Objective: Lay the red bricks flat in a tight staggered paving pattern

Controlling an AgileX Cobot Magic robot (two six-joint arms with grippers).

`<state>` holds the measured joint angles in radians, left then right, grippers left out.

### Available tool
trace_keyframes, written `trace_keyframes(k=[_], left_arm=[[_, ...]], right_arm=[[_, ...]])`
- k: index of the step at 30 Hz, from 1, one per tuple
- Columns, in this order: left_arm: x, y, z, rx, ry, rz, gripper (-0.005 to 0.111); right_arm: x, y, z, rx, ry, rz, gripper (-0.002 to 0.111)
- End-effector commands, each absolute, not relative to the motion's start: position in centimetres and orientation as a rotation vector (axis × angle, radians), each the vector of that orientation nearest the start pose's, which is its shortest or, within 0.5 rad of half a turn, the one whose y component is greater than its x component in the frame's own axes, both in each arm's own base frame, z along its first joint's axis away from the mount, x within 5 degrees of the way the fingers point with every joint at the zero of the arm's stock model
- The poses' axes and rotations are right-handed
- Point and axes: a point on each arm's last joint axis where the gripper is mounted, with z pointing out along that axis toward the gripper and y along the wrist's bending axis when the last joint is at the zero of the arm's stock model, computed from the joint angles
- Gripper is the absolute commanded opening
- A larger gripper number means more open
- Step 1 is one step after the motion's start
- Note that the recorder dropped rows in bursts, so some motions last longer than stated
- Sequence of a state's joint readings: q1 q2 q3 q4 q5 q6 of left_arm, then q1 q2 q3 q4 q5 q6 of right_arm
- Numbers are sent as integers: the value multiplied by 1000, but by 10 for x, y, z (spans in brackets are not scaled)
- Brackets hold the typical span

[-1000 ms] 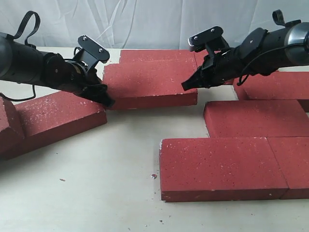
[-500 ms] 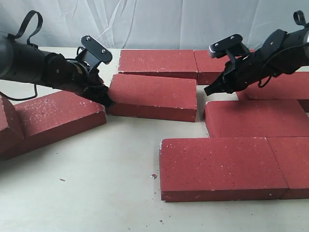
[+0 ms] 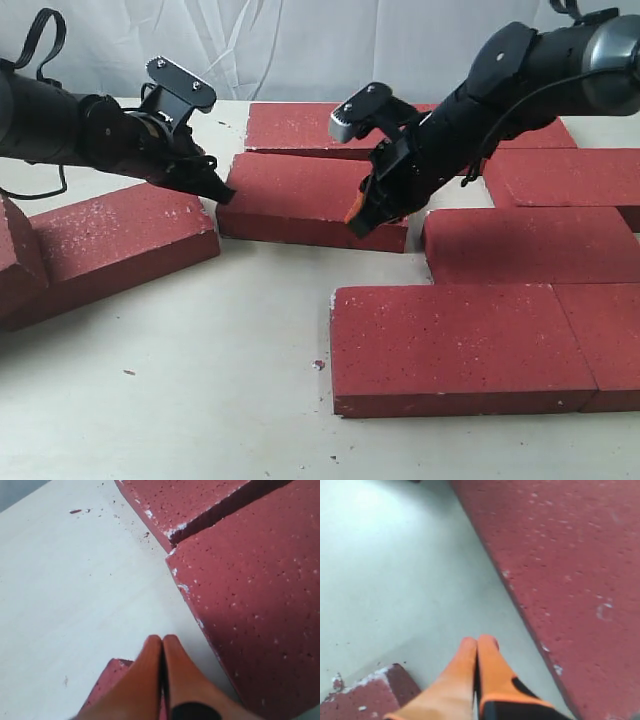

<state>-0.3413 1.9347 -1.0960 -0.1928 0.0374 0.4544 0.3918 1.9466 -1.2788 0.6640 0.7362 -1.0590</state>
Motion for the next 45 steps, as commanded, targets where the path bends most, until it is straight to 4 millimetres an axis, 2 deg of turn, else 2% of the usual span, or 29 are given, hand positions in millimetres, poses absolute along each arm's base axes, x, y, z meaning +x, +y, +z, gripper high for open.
trace_keyframes(k=[1, 7, 11, 16, 20, 28, 33, 39, 45], left_arm=[[384, -138, 150, 677, 2271, -67, 0], [394, -142, 137, 705, 2343, -83, 0], [396, -144, 136, 707, 2341, -84, 0], [395, -144, 135, 710, 2346, -85, 0], [395, -144, 135, 713, 2354, -87, 0], [392, -146, 134, 730, 2366, -92, 0], [390, -157, 135, 764, 2350, -103, 0], [393, -163, 123, 774, 2346, -100, 0], [392, -175, 123, 792, 2314, -111, 0]], right_arm=[[341, 202, 164, -1441, 2318, 554, -1], [347, 203, 149, -1491, 2327, 511, -1], [351, 202, 140, -1495, 2326, 464, -1], [363, 196, 131, -1439, 2327, 302, -1], [370, 189, 131, -1349, 2353, 242, -1], [374, 187, 131, -1309, 2350, 182, -1], [374, 182, 130, -1322, 2378, 128, -1], [374, 183, 130, -1310, 2379, 131, -1], [374, 182, 130, -1314, 2380, 130, -1]])
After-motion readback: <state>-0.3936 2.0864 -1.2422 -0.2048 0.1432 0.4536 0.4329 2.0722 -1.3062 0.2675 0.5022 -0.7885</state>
